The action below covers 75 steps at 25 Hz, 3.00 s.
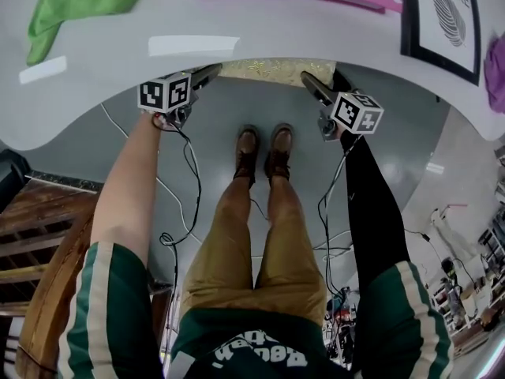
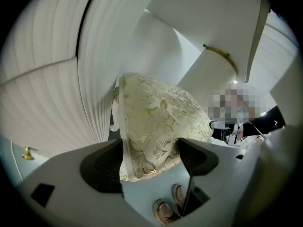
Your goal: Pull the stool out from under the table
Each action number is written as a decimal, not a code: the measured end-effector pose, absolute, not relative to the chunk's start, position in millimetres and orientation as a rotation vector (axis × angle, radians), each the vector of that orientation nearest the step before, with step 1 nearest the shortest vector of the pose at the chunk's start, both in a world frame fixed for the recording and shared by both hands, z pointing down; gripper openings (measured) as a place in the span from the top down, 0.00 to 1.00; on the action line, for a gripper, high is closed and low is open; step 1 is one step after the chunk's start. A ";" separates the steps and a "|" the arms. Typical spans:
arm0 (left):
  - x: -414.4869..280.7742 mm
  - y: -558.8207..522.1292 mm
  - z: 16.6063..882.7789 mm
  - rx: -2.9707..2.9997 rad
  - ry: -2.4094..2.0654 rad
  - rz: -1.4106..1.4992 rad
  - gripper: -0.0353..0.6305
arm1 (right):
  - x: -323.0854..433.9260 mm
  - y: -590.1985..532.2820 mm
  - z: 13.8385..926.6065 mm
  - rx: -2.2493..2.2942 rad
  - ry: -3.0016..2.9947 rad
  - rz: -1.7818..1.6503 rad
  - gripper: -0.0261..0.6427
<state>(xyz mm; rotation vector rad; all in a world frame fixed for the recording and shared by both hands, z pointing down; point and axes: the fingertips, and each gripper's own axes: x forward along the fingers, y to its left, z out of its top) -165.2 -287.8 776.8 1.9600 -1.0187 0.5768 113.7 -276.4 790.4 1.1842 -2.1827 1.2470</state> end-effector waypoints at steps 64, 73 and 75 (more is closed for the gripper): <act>-153.7 -135.2 796.4 1.827 -0.905 0.618 0.33 | 118.4 -113.8 806.7 1.175 -1.997 1.480 0.27; -153.5 -56.0 808.9 1.792 -0.932 0.591 0.33 | 120.6 -42.5 821.0 1.132 -2.002 1.481 0.27; -144.6 -54.7 813.7 1.782 -0.929 0.599 0.33 | 128.7 -42.1 825.0 1.119 -1.995 1.493 0.27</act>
